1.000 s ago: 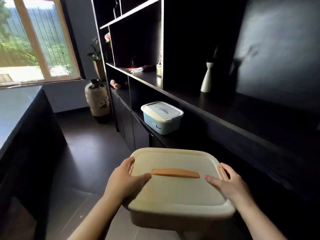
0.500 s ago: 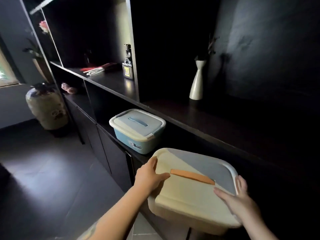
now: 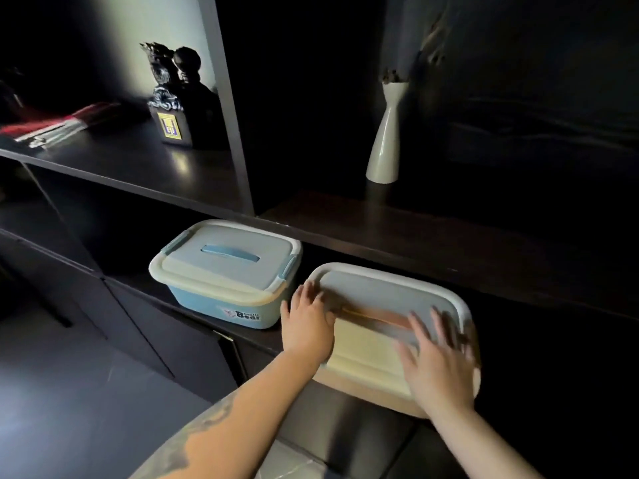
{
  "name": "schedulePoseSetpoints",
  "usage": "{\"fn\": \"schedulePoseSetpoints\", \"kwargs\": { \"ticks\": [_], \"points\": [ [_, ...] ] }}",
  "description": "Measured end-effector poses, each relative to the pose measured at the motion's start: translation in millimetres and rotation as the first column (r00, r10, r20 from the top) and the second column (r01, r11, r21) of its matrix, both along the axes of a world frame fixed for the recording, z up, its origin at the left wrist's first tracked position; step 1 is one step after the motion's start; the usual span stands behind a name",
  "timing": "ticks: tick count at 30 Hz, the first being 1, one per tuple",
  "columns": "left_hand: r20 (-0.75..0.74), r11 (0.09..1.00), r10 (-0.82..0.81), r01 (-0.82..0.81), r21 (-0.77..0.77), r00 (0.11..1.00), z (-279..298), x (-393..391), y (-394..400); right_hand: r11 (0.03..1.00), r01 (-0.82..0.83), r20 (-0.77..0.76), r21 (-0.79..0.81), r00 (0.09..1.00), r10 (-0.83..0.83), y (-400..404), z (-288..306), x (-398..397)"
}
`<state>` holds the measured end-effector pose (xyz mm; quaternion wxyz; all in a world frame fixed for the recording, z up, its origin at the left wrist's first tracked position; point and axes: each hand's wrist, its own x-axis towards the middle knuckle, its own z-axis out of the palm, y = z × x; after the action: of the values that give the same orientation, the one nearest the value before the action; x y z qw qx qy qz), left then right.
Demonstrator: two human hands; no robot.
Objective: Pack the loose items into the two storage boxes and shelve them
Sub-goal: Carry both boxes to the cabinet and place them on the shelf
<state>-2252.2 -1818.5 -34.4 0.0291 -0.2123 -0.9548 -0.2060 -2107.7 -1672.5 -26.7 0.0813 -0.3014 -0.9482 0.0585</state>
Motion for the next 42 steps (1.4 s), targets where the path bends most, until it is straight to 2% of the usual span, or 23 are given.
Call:
{"fn": "schedulePoseSetpoints", "kwargs": {
  "ticks": [2,5,7,16,22,26,30,32,33,35,37,39,40,42],
  "points": [
    [-0.118,0.997,-0.079,0.079,-0.004,0.99,-10,9,-6,0.99,-0.132,0.048,-0.042,0.99,0.134,-30,-10,-12],
    [-0.255,0.986,-0.162,0.166,-0.005,0.953,-23,19,-18,0.994,-0.113,0.047,0.0,0.992,0.113,-42,-18,-19],
    [-0.28,0.981,-0.189,0.191,-0.022,0.941,-26,15,-21,0.994,-0.096,0.046,0.046,0.995,0.093,-40,-20,-20],
    [-0.1,0.982,-0.152,0.139,-0.126,0.983,-16,-17,-5,0.993,-0.111,0.108,-0.036,0.987,0.115,-22,-15,-59],
    [-0.082,0.981,-0.14,0.127,-0.145,0.987,-14,-32,0,0.991,-0.1,0.01,-0.09,0.995,0.102,-19,-21,-78],
    [-0.089,0.982,-0.179,0.172,-0.079,0.98,-15,-26,-9,0.992,-0.081,-0.026,-0.095,0.997,0.079,-16,-25,-77],
    [-0.141,0.946,-0.32,0.323,-0.003,0.937,-28,-18,-49,0.996,-0.06,-0.05,-0.07,0.997,0.057,-18,-24,-79],
    [-0.129,0.896,-0.441,0.443,-0.013,0.888,-41,-18,-87,0.995,0.025,-0.031,-0.093,0.999,-0.028,-31,-22,-82],
    [-0.095,0.887,-0.46,0.462,-0.005,0.883,-48,-20,-111,0.993,0.08,-0.027,-0.084,0.996,-0.082,-44,-21,-83],
    [0.007,0.922,-0.388,0.388,0.016,0.922,-66,-32,-163,0.993,0.12,-0.098,-0.016,0.988,-0.121,-86,-25,-86],
    [0.098,0.967,-0.256,0.254,0.034,0.962,-86,-52,-217,0.999,0.029,-0.213,0.018,0.977,-0.025,-151,-36,-96],
    [0.136,0.982,-0.188,0.186,0.033,0.973,-100,-75,-256,0.985,-0.165,-0.279,-0.044,0.949,0.147,-215,-50,-111],
    [0.132,0.982,-0.188,0.186,0.027,0.973,-106,-91,-269,0.961,-0.271,-0.268,-0.064,0.932,0.245,-241,-59,-123],
    [0.137,0.978,-0.209,0.21,0.008,0.968,-115,-120,-283,0.901,-0.426,-0.135,-0.087,0.901,0.413,-281,-77,-148]
  ]
}}
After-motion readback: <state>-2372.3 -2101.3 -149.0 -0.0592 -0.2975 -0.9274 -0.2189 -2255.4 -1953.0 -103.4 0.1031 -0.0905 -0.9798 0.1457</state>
